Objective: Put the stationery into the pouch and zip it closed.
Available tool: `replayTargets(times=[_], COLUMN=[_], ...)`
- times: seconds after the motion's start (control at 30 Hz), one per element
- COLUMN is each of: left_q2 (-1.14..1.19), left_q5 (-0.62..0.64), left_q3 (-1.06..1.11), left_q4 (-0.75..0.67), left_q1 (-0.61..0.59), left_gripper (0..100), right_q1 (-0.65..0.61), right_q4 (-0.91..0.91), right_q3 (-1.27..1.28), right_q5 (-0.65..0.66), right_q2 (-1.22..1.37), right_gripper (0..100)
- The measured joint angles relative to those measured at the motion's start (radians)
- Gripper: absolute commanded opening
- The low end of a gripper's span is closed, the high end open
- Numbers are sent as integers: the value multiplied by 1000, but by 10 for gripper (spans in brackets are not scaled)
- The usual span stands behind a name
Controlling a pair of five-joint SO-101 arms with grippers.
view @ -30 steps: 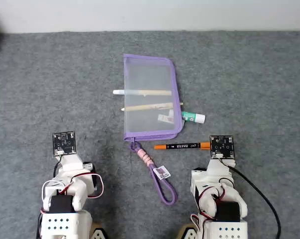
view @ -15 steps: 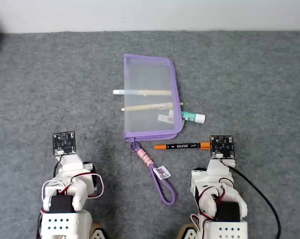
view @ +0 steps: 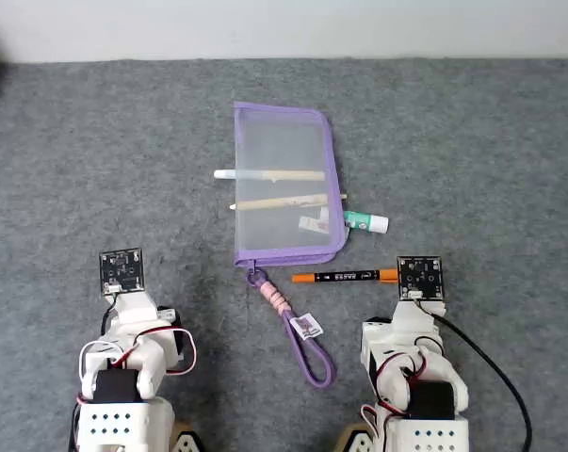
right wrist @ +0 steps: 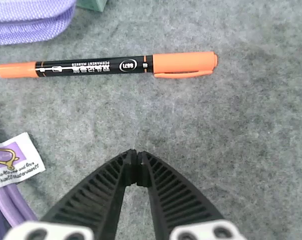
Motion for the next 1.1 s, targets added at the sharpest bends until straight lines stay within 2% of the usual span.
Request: replayTargets(times=[1.1], left_q2=[0], left_q5=[0], left_q3=[0], left_q4=[0], left_q1=[0], left_gripper=[14], right_q1=[-17], right_q4=[55], right_q3=[0], right_q5=[-2], right_q2=[0], right_gripper=[12])
